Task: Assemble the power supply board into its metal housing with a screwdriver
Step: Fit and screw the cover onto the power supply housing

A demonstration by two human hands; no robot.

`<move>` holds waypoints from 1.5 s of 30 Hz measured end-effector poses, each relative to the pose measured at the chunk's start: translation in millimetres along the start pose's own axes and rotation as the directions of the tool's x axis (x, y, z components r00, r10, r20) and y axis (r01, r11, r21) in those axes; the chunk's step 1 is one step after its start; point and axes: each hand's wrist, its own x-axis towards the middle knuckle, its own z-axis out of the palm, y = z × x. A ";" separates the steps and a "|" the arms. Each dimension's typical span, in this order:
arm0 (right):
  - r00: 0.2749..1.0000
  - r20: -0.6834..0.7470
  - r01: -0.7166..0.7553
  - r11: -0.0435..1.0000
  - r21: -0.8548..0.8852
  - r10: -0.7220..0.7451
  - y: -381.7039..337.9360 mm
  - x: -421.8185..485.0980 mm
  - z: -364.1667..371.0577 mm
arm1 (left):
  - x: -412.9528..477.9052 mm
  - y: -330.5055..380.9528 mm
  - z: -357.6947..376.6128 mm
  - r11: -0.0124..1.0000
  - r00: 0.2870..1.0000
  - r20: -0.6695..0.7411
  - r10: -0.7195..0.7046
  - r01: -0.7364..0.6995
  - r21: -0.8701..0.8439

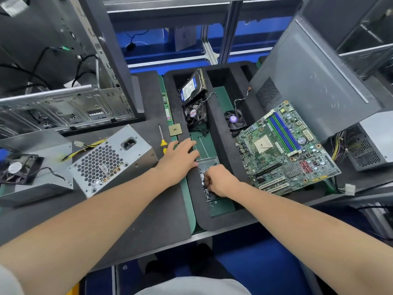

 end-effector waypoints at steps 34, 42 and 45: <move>0.991 -0.136 0.002 0.996 0.090 0.010 6.2 3.5 14.9 | 1.3 -4.1 3.8 0.999 0.999 -0.033 0.018 -0.019 -0.027; 0.941 -0.265 -0.023 0.822 0.569 0.210 0.8 -5.6 -12.9 | 2.1 3.7 -14.4 0.984 0.997 -0.019 -0.071 0.067 -0.166; 0.930 -0.278 0.127 0.499 0.857 0.241 -4.4 -11.8 -43.7 | 6.0 10.8 -37.8 0.862 0.955 -0.133 -0.265 0.173 -0.477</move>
